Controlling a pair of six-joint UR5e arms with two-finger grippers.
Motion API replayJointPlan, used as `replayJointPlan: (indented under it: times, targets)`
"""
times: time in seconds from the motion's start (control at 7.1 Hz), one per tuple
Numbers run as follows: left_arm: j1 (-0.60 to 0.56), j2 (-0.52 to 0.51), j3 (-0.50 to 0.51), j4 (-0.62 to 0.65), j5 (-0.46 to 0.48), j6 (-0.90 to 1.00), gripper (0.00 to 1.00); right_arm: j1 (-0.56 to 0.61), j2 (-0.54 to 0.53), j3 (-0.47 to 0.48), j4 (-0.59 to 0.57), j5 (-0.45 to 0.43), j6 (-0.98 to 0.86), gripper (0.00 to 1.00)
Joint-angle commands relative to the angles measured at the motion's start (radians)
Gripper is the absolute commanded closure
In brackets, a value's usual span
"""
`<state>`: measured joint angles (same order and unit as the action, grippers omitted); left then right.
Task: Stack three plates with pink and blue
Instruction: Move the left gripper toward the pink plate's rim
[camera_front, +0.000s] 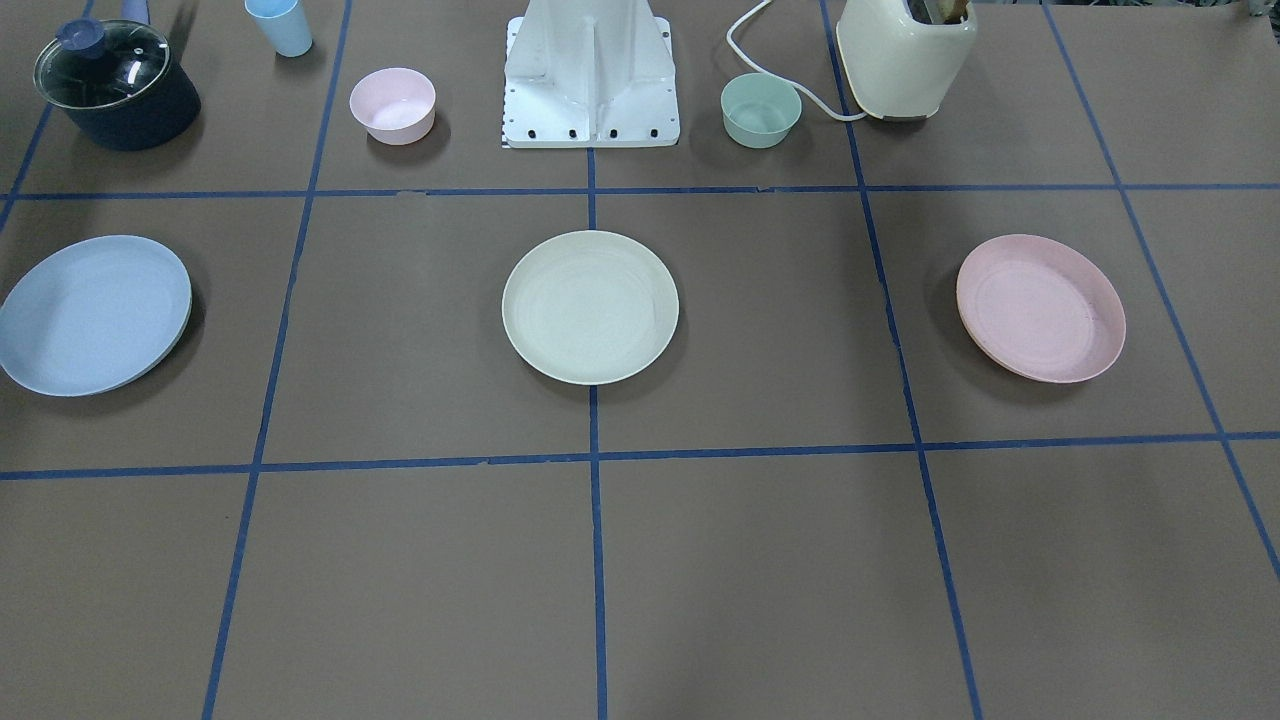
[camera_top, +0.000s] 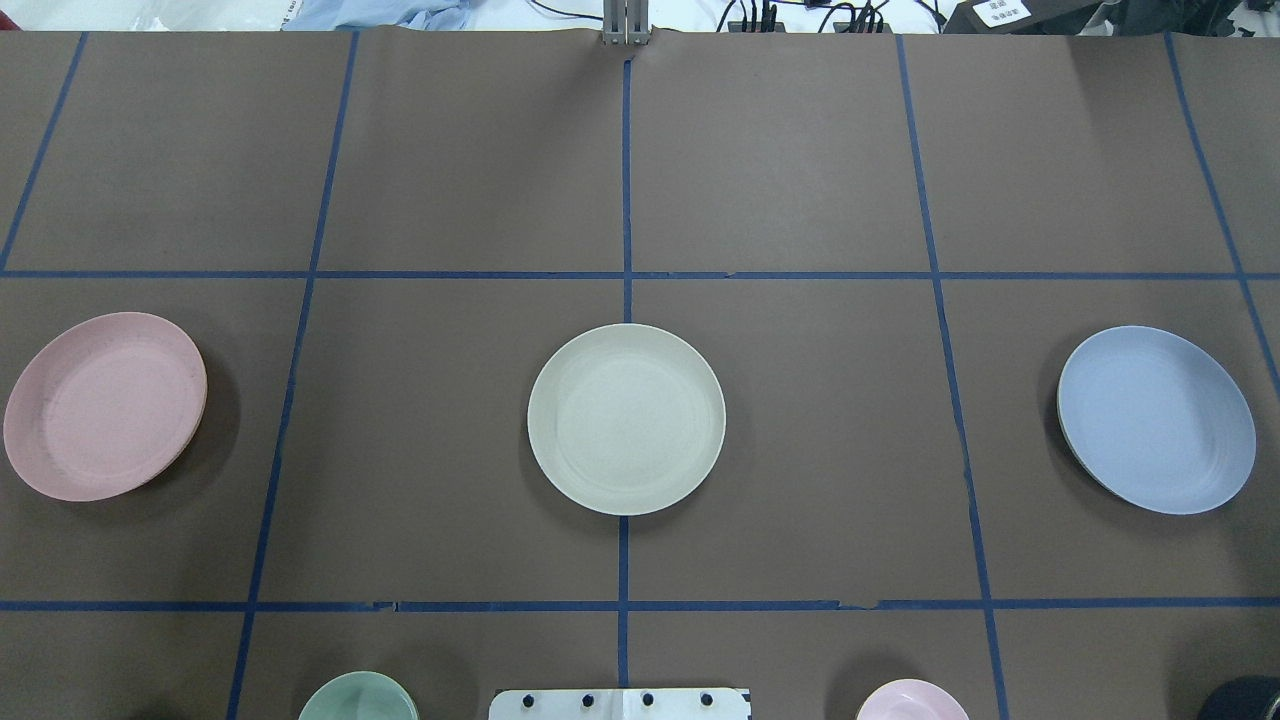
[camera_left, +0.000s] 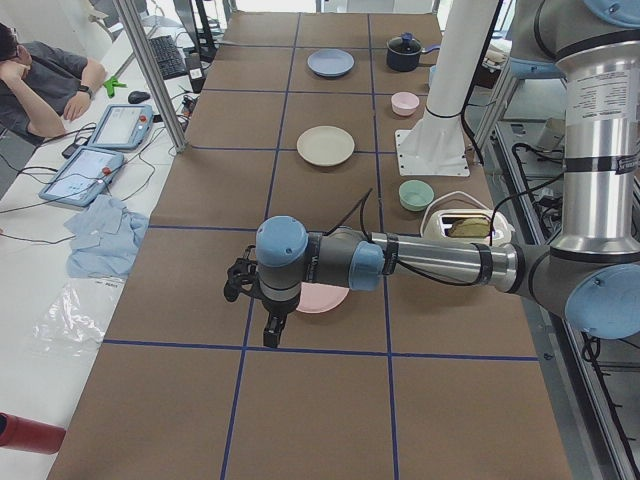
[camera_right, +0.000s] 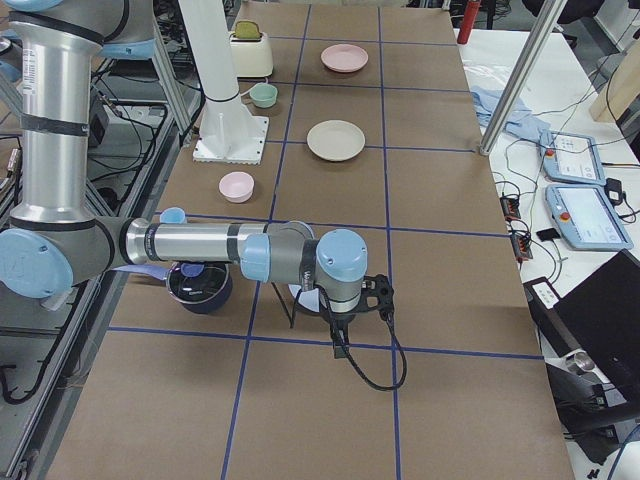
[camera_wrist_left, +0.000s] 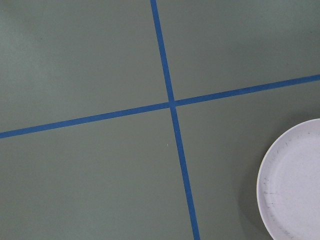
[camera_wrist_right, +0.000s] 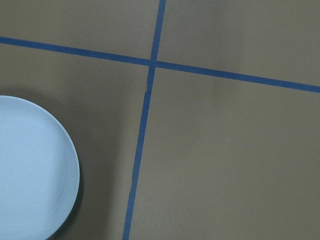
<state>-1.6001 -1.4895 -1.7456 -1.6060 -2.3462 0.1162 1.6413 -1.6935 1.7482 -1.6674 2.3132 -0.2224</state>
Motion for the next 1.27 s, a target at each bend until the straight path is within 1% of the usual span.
replayJointPlan:
  times: [0.0, 0.28, 0.42, 0.56, 0.85, 0.99, 1.13]
  targets:
    - [-0.001, 0.000, -0.017, -0.002, -0.001, 0.003, 0.00, 0.000, 0.000, 0.001, 0.000, 0.002, -0.001, 0.00]
    - [0.000, 0.002, -0.014, -0.058, -0.008, 0.005, 0.00, 0.000, 0.001, 0.020, 0.000, 0.002, -0.002, 0.00]
    - [0.002, 0.002, -0.005, -0.099, 0.008, -0.001, 0.00, -0.001, 0.006, 0.021, 0.000, 0.002, 0.003, 0.00]
    - [0.000, 0.003, -0.017, -0.127, 0.001, -0.007, 0.00, -0.003, 0.015, 0.030, 0.000, 0.003, 0.003, 0.00]
    - [0.000, -0.040, -0.017, -0.167, 0.005, -0.015, 0.00, -0.009, 0.021, 0.121, 0.021, 0.002, 0.009, 0.00]
    - [0.000, -0.054, -0.017, -0.217, 0.007, -0.023, 0.00, -0.009, 0.023, 0.123, 0.141, 0.000, 0.011, 0.00]
    - [0.000, -0.092, -0.009, -0.352, 0.017, -0.026, 0.00, -0.009, 0.017, 0.113, 0.234, 0.002, 0.014, 0.00]
